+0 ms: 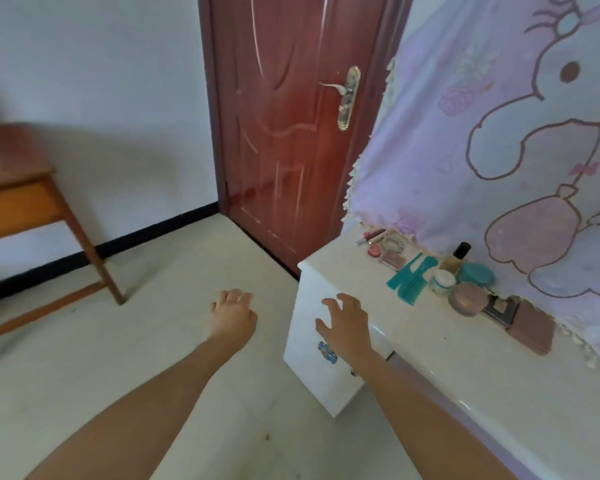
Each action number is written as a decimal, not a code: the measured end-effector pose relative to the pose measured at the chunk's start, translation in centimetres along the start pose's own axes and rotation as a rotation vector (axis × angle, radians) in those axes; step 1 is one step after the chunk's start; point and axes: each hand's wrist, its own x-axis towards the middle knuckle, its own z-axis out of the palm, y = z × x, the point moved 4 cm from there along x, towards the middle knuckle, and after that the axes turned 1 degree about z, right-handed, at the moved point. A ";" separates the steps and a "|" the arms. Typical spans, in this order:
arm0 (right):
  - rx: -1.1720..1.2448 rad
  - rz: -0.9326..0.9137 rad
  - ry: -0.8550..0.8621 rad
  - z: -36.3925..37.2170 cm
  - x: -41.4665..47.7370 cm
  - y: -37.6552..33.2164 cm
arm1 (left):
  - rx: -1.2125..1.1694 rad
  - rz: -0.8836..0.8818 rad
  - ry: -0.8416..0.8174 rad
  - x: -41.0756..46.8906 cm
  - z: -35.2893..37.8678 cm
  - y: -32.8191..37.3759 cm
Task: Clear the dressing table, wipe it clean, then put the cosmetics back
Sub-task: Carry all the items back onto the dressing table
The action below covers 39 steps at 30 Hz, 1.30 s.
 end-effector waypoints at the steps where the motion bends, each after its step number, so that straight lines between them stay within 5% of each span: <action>1: -0.021 -0.044 -0.041 0.7 0.3 -2.3 | -0.014 -0.048 0.018 -0.6 -0.8 -2.3; 19: -0.054 -0.545 -0.139 12.3 2.8 -43.4 | -0.116 -0.520 0.317 -10.1 -15.8 -41.5; 29: -0.053 -0.710 -0.181 16.7 5.4 -54.7 | -0.198 -0.698 0.377 -12.3 -17.5 -52.1; 39: 0.057 -0.773 -0.158 19.5 17.7 -63.6 | -0.182 -0.804 0.470 -3.9 -22.6 -60.0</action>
